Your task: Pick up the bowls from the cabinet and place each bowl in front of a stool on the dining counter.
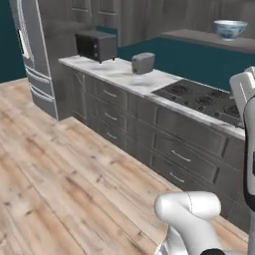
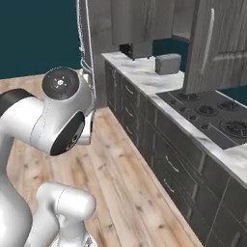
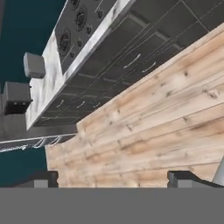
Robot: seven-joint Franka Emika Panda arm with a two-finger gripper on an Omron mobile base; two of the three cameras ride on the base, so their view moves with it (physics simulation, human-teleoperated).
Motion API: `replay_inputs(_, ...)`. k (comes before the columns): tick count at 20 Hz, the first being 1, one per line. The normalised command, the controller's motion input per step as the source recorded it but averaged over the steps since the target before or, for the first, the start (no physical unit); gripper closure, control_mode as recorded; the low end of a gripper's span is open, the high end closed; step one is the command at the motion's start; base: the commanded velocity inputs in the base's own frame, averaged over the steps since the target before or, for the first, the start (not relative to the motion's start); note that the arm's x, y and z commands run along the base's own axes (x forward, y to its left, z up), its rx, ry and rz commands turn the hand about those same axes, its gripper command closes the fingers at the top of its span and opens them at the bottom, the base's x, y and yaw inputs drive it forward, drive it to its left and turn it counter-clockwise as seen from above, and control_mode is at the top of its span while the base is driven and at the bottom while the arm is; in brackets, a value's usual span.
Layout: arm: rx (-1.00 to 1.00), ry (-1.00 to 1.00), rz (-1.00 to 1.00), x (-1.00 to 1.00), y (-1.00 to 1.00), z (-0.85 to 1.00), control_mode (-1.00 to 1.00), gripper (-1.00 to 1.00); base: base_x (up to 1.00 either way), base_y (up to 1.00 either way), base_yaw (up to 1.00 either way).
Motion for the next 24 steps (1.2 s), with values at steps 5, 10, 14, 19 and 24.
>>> replay_inputs(5, 0.0, 0.0, 0.0, 0.0, 0.0, 0.0, 1.0, -1.0, 0.62, 0.51, -0.73)
replay_inputs(10, 0.0, 0.0, 0.0, 0.0, 0.0, 0.0, 1.0, -1.0, 0.65, 0.64, -0.74)
replay_inputs(14, 0.0, 0.0, 0.0, 0.0, 0.0, 0.0, 1.0, -1.0, 0.66, 0.79, -0.69)
replay_inputs(19, 0.0, 0.0, 0.0, 0.0, 0.0, 0.0, 1.0, -1.0, 0.55, 0.91, -0.65)
replay_inputs(24, 0.0, 0.0, 0.0, 0.0, 0.0, 0.0, 1.0, -1.0, 0.59, 0.99, -0.58)
